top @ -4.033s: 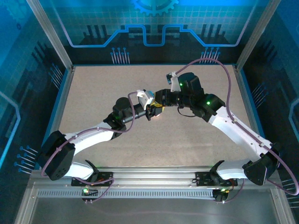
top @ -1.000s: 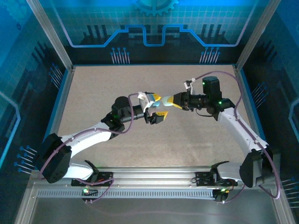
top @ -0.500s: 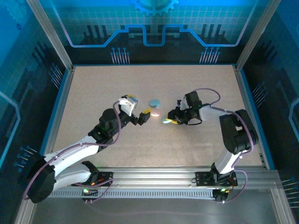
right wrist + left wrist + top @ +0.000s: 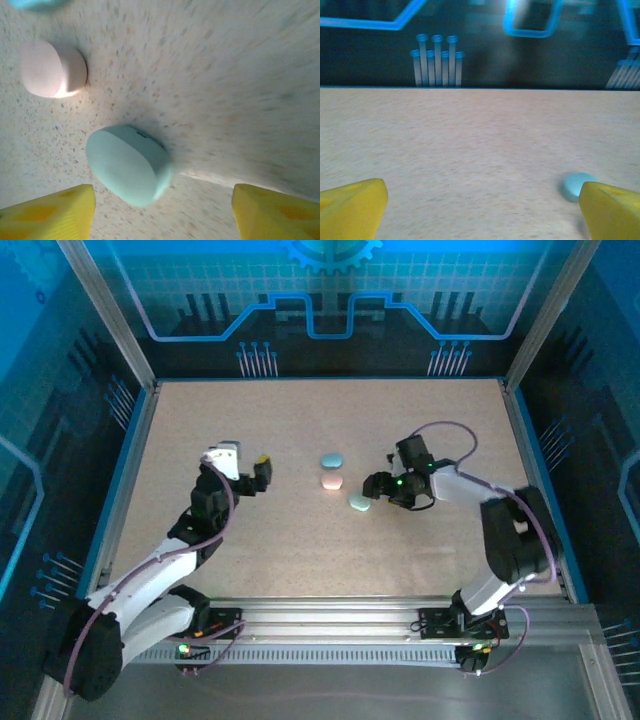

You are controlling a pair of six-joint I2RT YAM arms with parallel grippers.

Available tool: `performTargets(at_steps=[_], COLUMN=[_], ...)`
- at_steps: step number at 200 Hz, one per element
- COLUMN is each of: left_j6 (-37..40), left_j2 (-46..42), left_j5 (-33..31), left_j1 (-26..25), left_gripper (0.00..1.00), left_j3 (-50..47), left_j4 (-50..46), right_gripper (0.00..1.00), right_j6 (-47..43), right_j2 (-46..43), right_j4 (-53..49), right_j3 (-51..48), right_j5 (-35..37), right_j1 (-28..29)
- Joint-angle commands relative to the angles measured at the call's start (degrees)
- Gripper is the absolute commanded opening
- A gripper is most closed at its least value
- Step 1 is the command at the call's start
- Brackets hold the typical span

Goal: Insert wireless bluetooth earbuds into charging case

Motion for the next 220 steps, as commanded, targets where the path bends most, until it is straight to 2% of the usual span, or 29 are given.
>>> performTargets(at_steps=[1, 15, 25, 36, 49, 56, 61, 77, 87, 96, 103, 112, 121, 133, 136, 146, 156, 220], left_j6=[-0.48, 0.00, 0.77, 2.42, 3.79, 3.98, 5.07, 6.17, 5.00, 4.61, 5.29, 6.21, 5.68, 4.18, 3.74, 2.73, 3.74, 3.78], left_j2=[-0.21, 2.70, 5.21, 8.96, 14.95, 16.57, 17.59, 21.26, 24.75, 28.11, 31.59, 35.62, 32.98, 34.06, 34.39, 32.81, 34.05, 33.76], left_j5=[-5.16, -4.73, -3.44, -0.32, 2.10, 3.78, 6.23, 11.11, 13.16, 15.75, 17.52, 19.25, 19.09, 13.44, 12.02, 9.35, 8.50, 9.28], left_j1=[6.01, 10.53, 12.77, 14.32, 15.64, 15.96, 16.36, 17.13, 18.42, 19.50, 19.66, 19.66, 19.70, 19.76, 19.75, 19.39, 18.70, 18.69], left_gripper=[0.99, 0.99, 0.99, 0.99, 0.99, 0.99, 0.99, 0.99, 0.99, 0.99, 0.99, 0.99, 0.99, 0.99, 0.99, 0.99, 0.99, 0.99], left_j3=[-0.45, -0.98, -2.29, -4.28, -5.21, -3.15, -2.72, -5.26, -6.45, -6.79, -7.93, -9.76, -9.86, -7.82, -6.99, -4.49, -4.80, -4.45], left_j4=[-6.53, -6.63, -3.28, 2.99, 10.43, 8.00, 9.18, 22.08, 30.10, 32.93, 38.75, 46.98, 42.41, 40.91, 39.75, 31.80, 35.16, 33.92], right_gripper=[0.77, 0.81, 0.86, 0.86, 0.89, 0.90, 0.89, 0.90, 0.89, 0.89, 0.91, 0.92, 0.93, 0.95, 0.99, 1.00, 1.00, 1.00], right_j6=[-7.63, -15.82, -24.65, -30.34, -31.73, -32.36, -32.45, -36.74, -35.44, -35.19, -35.93, -36.71, -36.77, -33.42, -32.96, -32.20, -32.63, -33.46], right_j2=[-9.17, -13.83, -15.60, -15.50, -13.26, -11.69, -11.21, -10.50, -8.56, -5.51, -3.31, -5.09, -4.41, -3.90, -3.74, -4.06, -3.99, -4.01], right_j4=[-7.45, 0.33, 14.91, 25.17, 34.59, 40.26, 39.91, 56.52, 59.90, 65.42, 71.99, 68.05, 69.70, 64.80, 65.29, 64.78, 64.58, 64.24], right_j3=[2.38, -2.57, -11.92, -16.90, -20.65, -21.68, -20.84, -26.40, -27.42, -29.26, -31.05, -30.77, -30.97, -28.13, -28.16, -28.19, -28.00, -27.88], right_j5=[26.25, 37.27, 40.65, 41.18, 37.49, 35.54, 33.93, 27.21, 17.24, 14.36, 13.29, 11.09, 11.34, 19.40, 18.83, 17.84, 18.36, 17.23], right_j1=[-1.21, -1.56, -2.25, -3.29, -5.74, -7.14, -7.50, -8.44, -12.18, -13.45, -13.59, -13.48, -13.44, -13.23, -13.64, -14.70, -14.21, -13.91])
